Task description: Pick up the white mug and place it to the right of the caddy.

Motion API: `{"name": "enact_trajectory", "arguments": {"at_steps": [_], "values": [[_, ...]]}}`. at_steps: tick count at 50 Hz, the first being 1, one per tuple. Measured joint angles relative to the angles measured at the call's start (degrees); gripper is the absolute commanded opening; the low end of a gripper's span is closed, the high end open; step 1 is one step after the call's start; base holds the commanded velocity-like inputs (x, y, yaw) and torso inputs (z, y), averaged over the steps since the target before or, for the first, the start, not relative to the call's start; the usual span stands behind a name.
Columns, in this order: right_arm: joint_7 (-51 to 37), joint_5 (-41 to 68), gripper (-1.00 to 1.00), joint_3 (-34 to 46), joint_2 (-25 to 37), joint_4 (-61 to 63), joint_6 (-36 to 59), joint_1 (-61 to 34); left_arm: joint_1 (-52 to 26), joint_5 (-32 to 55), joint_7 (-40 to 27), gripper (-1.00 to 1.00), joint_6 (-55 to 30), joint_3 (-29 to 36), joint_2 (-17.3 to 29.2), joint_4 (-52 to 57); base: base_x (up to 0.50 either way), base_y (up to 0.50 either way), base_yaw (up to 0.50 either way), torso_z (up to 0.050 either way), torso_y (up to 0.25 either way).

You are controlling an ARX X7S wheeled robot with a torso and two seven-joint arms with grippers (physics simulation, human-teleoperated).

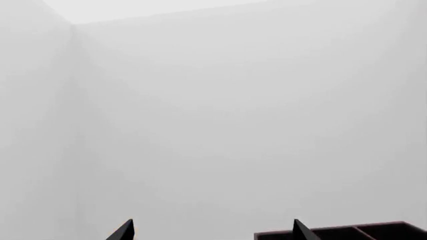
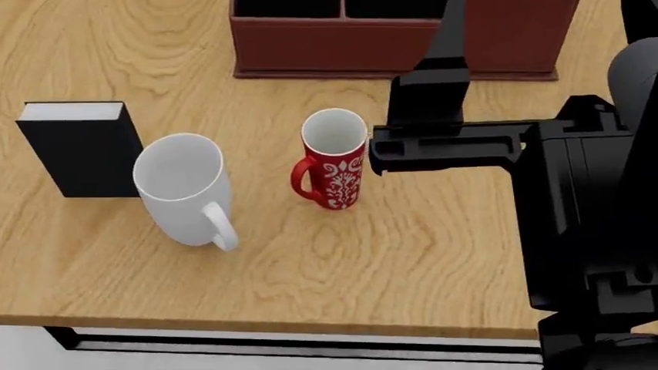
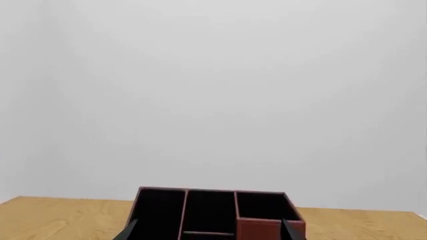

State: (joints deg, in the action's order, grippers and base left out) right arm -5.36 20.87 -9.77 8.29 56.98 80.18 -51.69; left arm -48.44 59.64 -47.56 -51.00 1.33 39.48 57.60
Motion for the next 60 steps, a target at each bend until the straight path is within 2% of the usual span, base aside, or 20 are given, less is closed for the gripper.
{"name": "enact_trajectory", "arguments": {"at_steps": [12,60], "values": [[-0.5,1.7,1.00,-1.0,0.1,0.7,1.0,-0.5,0.5,0.0,-0.4,1.00,1.1,0.5,0.6,0.1,0.08,0.00,0.00,0.000,0.000],[-2.5,6.8,1.00,-3.4,1.4,-0.2,-1.1,1.2,-0.1,-0.6,-2.0,1.00,3.5,3.9,2.1,-0.5,0.32,0.00,0.00,0.000,0.000]]}}
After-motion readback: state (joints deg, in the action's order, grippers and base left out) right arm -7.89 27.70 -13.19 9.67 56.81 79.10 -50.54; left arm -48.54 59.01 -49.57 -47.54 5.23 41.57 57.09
